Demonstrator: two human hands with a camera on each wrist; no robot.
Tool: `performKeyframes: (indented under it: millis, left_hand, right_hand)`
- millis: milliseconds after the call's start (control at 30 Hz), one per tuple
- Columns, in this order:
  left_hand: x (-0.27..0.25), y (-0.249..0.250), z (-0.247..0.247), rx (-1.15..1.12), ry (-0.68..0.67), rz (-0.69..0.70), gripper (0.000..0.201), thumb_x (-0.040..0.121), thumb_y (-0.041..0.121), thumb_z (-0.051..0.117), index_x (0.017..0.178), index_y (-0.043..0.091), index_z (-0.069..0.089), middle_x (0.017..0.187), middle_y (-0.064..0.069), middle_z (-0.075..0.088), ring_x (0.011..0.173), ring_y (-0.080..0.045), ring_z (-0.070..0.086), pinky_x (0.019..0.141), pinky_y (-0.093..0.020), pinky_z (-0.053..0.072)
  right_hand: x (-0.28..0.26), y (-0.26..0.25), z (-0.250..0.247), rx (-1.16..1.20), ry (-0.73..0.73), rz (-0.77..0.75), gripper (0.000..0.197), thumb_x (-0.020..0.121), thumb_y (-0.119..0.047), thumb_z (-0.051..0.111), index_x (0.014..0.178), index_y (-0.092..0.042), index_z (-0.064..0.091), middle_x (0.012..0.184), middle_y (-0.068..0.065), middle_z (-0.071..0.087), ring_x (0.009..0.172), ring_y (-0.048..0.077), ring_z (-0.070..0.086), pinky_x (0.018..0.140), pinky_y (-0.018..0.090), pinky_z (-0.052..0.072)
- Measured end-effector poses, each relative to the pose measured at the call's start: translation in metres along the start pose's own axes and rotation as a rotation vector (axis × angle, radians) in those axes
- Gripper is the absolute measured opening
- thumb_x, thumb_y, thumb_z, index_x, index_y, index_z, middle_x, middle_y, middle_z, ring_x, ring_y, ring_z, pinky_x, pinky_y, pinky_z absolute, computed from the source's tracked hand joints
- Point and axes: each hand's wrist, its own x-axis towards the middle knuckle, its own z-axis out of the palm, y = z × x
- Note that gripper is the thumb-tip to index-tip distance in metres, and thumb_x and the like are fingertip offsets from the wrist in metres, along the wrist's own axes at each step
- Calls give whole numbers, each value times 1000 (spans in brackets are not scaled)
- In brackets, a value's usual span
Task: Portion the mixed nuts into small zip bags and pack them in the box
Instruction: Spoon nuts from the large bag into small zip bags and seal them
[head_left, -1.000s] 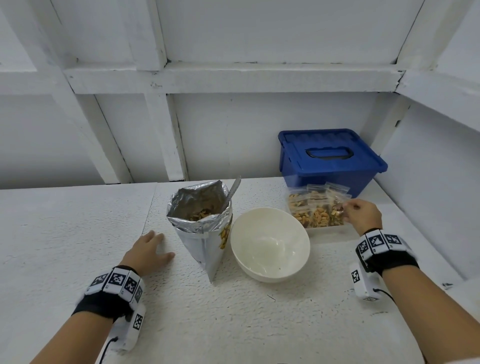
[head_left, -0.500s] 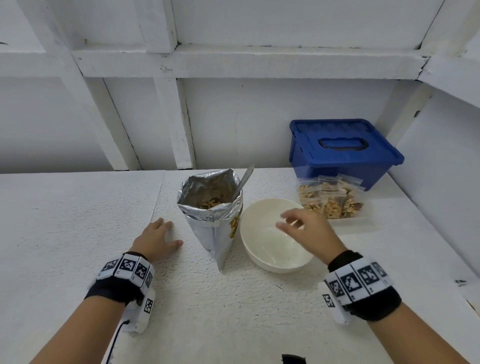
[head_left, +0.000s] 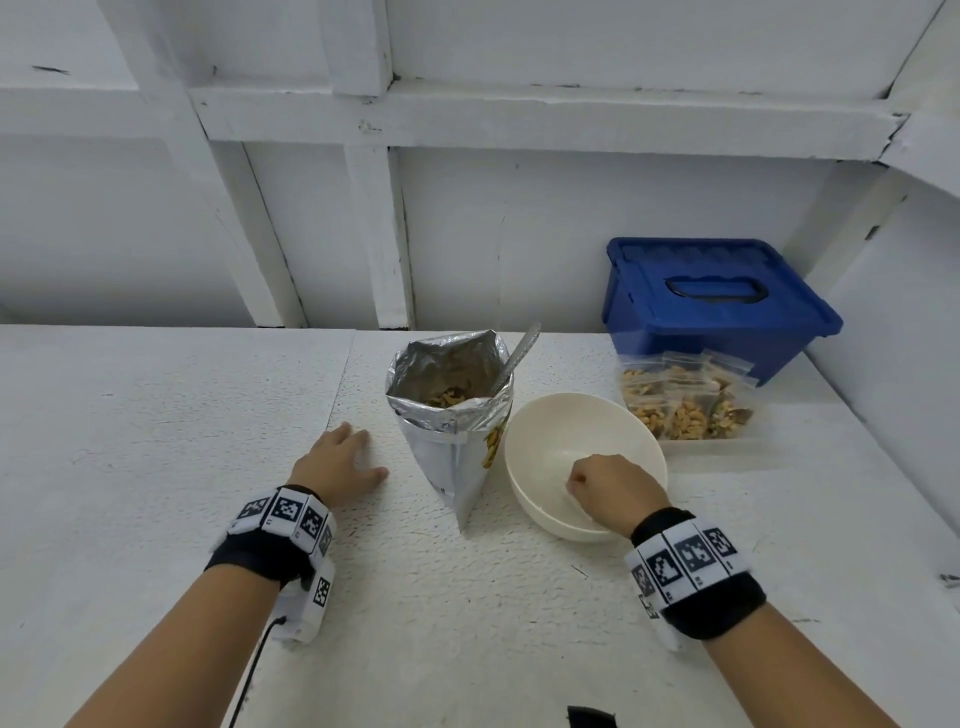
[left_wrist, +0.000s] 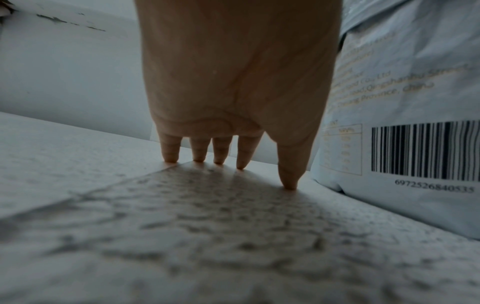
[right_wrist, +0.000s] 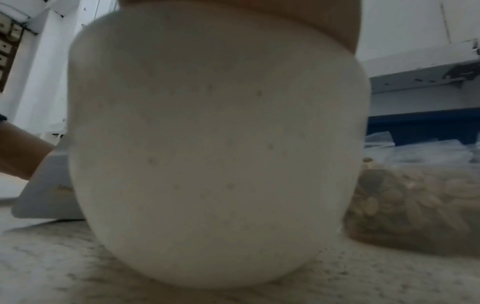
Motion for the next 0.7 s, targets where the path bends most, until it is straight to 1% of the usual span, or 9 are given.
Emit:
performKeyframes:
  millis: [167, 267, 333, 433, 533, 600, 633, 667, 700]
  left_hand:
    - [0, 1, -1, -9, -15, 5, 67, 89, 46, 52, 145, 19, 26, 156, -5, 12, 143, -22, 11, 115, -44, 20]
    - [-2, -1, -5, -115, 28, 43, 57, 91, 41, 52, 141, 18, 37, 152, -9, 26, 140, -24, 23, 113, -44, 24]
    - [-8, 0, -10, -239, 174, 97, 49, 92, 33, 53, 136, 14, 43, 144, -12, 39, 133, -26, 34, 110, -42, 29]
    - [-23, 11, -26, -370, 485, 202, 38, 92, 19, 54, 129, 9, 51, 129, -15, 52, 122, -29, 44, 101, -37, 34]
    - [-44, 31, -48, -430, 713, 341, 31, 92, 12, 53, 123, 9, 55, 116, -11, 58, 113, -26, 48, 92, -23, 30]
    - [-62, 51, -64, -447, 805, 478, 28, 91, 16, 54, 118, 9, 57, 111, -8, 59, 107, -22, 49, 90, -13, 28]
    - [-71, 61, -71, -443, 823, 565, 29, 90, 23, 54, 115, 9, 59, 109, -6, 59, 106, -18, 48, 90, -8, 27]
    - [-80, 69, -78, -428, 806, 659, 36, 88, 33, 54, 115, 9, 60, 110, -3, 57, 106, -13, 46, 92, -5, 26]
    - [-87, 77, -83, -407, 753, 747, 45, 84, 43, 54, 116, 11, 59, 113, -1, 55, 109, -10, 43, 96, -7, 27]
  right_hand:
    - [-5, 1, -5, 182, 170, 26, 20, 94, -24, 49, 96, -13, 65, 97, 4, 67, 88, 20, 60, 73, 28, 46]
    - [-13, -1, -17, 319, 290, 25, 11, 91, -24, 54, 86, -16, 60, 88, 2, 65, 82, 17, 58, 71, 27, 46]
    - [-21, -5, -31, 370, 375, -23, 10, 90, -24, 58, 83, -17, 59, 83, -1, 63, 79, 15, 58, 70, 26, 45]
    - [-38, -16, -60, 469, 467, -118, 11, 89, -25, 60, 80, -19, 56, 78, -5, 61, 75, 9, 57, 67, 22, 45]
    - [-55, -34, -87, 619, 490, -211, 15, 88, -25, 61, 75, -24, 54, 77, -1, 64, 74, 14, 62, 65, 28, 48]
    - [-64, -49, -97, 698, 466, -276, 14, 88, -24, 60, 75, -24, 54, 78, 3, 67, 73, 17, 64, 65, 31, 52]
    - [-68, -57, -100, 729, 442, -307, 14, 88, -23, 60, 75, -23, 53, 79, 5, 67, 73, 17, 65, 63, 32, 53]
    - [-71, -65, -101, 759, 416, -336, 14, 88, -22, 60, 76, -23, 53, 79, 7, 67, 72, 18, 65, 62, 31, 54]
    - [-72, -73, -101, 784, 395, -360, 14, 88, -22, 60, 76, -22, 54, 79, 8, 67, 71, 18, 65, 60, 31, 54]
